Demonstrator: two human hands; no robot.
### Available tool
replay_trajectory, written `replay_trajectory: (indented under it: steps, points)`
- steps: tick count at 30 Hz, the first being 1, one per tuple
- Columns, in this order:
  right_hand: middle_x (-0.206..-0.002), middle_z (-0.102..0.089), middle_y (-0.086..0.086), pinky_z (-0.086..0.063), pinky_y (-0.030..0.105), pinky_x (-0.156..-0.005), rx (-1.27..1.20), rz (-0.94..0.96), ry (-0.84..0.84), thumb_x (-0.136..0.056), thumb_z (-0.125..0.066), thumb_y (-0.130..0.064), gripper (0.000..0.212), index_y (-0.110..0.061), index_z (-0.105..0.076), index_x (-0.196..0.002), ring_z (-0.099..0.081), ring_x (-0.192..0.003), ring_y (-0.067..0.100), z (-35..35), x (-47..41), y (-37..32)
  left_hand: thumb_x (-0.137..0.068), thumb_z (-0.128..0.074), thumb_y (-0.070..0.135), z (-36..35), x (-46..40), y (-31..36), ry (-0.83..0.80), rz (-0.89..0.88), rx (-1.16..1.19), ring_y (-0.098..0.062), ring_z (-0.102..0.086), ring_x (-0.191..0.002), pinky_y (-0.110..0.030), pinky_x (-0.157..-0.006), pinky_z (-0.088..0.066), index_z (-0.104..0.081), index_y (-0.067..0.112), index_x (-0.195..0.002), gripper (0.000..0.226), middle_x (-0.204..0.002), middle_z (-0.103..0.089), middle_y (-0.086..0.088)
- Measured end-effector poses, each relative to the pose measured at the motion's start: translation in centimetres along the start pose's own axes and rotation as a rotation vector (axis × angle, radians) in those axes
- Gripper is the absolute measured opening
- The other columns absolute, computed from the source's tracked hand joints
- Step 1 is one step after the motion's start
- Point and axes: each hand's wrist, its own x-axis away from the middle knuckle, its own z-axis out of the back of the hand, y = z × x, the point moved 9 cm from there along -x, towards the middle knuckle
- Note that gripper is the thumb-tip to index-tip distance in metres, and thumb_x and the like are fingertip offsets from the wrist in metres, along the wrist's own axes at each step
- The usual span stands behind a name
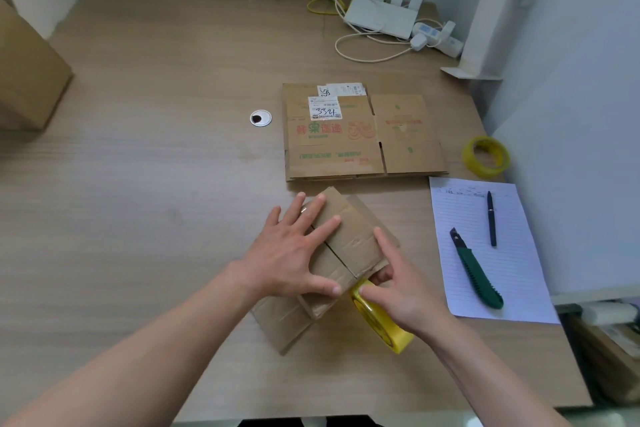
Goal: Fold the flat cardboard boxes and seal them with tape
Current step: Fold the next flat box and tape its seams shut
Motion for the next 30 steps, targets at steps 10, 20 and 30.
replay_trajectory:
  steps: [10, 20, 30]
  points:
    - [-0.076, -0.074, 0.002, -0.048, 0.012, -0.056, -0.261, -0.047, 0.037, -0.054, -0.077, -0.015, 0.099, -0.05, -0.031, -0.134, -0.065, -0.061, 0.008, -1.0, 1.4, 0.0, -0.071, -0.027, 0.092, 0.0, -2.8, -3.7, -0.046, 0.08, 0.246, -0.03, -0.044, -0.133, -0.04, -0.104, -0.038, 0.008, 0.037, -0.152, 0.104, -0.161, -0.023, 0.002]
    - [-0.066, -0.064, -0.016, -0.044, 0.023, -0.062, -0.168, -0.074, 0.281, -0.051, -0.076, -0.033, 0.092, -0.058, -0.027, -0.125, -0.062, -0.065, 0.003, -2.7, 2.6, 1.4, -0.084, -0.059, 0.046, 3.5, 7.3, -4.2, 0.85, 0.545, 0.813, -0.015, -0.05, -0.092, -0.028, -0.083, -0.044, -0.053, 0.018, -0.109, 0.038, -0.102, -0.054, -0.001]
    - [-0.106, -0.067, 0.001, -0.051, 0.03, -0.078, -0.051, 0.009, 0.225, -0.074, -0.075, -0.037, 0.062, -0.037, -0.038, -0.125, -0.065, -0.083, 0.011, -1.2, 1.3, 1.1, -0.08, -0.079, 0.018, -4.0, 13.7, 5.4, 0.619, 0.743, 1.298, -0.003, -0.059, -0.059, -0.014, -0.058, -0.045, -0.065, 0.019, -0.066, 0.02, -0.064, -0.067, 0.006]
